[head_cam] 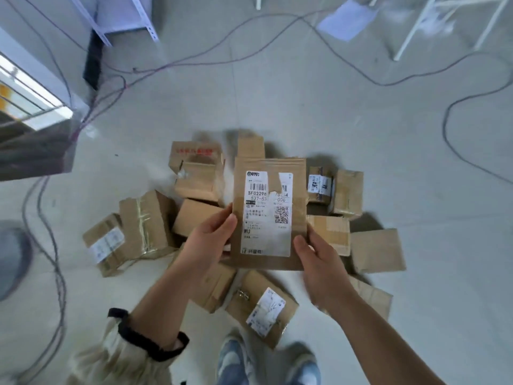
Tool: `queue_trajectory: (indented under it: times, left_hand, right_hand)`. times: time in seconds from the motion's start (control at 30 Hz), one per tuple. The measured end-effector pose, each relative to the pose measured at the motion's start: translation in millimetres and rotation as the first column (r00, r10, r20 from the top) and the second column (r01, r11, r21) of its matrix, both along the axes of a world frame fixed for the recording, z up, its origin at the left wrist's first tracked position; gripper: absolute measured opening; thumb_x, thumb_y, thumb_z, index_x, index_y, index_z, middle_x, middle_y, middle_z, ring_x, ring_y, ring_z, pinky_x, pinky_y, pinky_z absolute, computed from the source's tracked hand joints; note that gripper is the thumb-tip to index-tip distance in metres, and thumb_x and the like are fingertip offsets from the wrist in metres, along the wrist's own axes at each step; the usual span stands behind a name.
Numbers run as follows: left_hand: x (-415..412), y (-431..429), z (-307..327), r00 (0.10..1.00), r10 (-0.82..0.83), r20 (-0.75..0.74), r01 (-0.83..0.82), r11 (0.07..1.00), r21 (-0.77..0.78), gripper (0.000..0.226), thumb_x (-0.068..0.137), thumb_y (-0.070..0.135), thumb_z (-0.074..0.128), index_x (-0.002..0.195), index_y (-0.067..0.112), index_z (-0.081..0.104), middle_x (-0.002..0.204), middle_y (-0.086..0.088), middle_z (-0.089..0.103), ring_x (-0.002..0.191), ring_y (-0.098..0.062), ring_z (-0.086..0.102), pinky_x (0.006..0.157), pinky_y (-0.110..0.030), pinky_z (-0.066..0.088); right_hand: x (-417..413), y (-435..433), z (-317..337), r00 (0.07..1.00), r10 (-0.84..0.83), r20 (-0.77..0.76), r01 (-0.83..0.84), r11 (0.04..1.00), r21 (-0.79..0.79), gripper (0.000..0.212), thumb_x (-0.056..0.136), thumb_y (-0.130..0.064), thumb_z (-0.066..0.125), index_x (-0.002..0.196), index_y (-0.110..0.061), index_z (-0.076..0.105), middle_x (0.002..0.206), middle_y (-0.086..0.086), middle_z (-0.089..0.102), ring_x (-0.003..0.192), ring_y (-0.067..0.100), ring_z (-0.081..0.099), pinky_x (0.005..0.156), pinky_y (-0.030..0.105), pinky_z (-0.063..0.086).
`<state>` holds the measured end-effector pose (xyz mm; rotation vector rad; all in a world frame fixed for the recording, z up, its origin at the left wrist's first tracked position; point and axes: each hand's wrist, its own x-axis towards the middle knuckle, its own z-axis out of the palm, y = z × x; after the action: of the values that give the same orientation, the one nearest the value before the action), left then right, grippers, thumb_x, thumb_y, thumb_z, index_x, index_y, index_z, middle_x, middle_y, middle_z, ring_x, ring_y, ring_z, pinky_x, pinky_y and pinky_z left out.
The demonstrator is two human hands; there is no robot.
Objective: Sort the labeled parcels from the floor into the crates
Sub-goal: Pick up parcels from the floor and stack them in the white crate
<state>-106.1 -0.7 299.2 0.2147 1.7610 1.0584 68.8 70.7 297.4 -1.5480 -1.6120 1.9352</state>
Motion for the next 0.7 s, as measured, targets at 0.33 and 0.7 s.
queue_trajectory:
  times: [0.33, 0.7]
  left_hand:
    - [-10.4, -13.4, 379.1, 0.979, -0.123, -0.162, 0.153, 0.97, 0.191, 0.034, 0.093, 0.03, 0.057, 0.126, 0.023, 0.059, 0.106, -0.004, 0.072, 0.092, -0.027, 0.07, 0.086, -0.047, 0.053]
    - [15.2, -44.1, 486.3, 0.977, -0.066, -0.205, 0.144, 0.909, 0.391, 0.029, 0.091, 0.03, 0.059, 0.12, 0.029, 0.063, 0.095, 0.008, 0.074, 0.078, -0.016, 0.072, 0.08, -0.045, 0.053]
  right_hand:
    - [5.8, -11.5, 367.5, 0.999, -0.053, -0.004, 0.053, 0.979, 0.198, 0.027, 0.096, -0.031, 0.046, 0.119, -0.036, 0.06, 0.101, -0.007, 0.07, 0.099, 0.022, 0.065, 0.086, 0.031, 0.05]
    - [29.5, -41.4, 478.0, 0.985, -0.004, -0.17, 0.068, 0.925, 0.374, 0.026, 0.094, -0.025, 0.05, 0.094, -0.048, 0.062, 0.101, -0.018, 0.068, 0.1, 0.004, 0.063, 0.092, 0.022, 0.046]
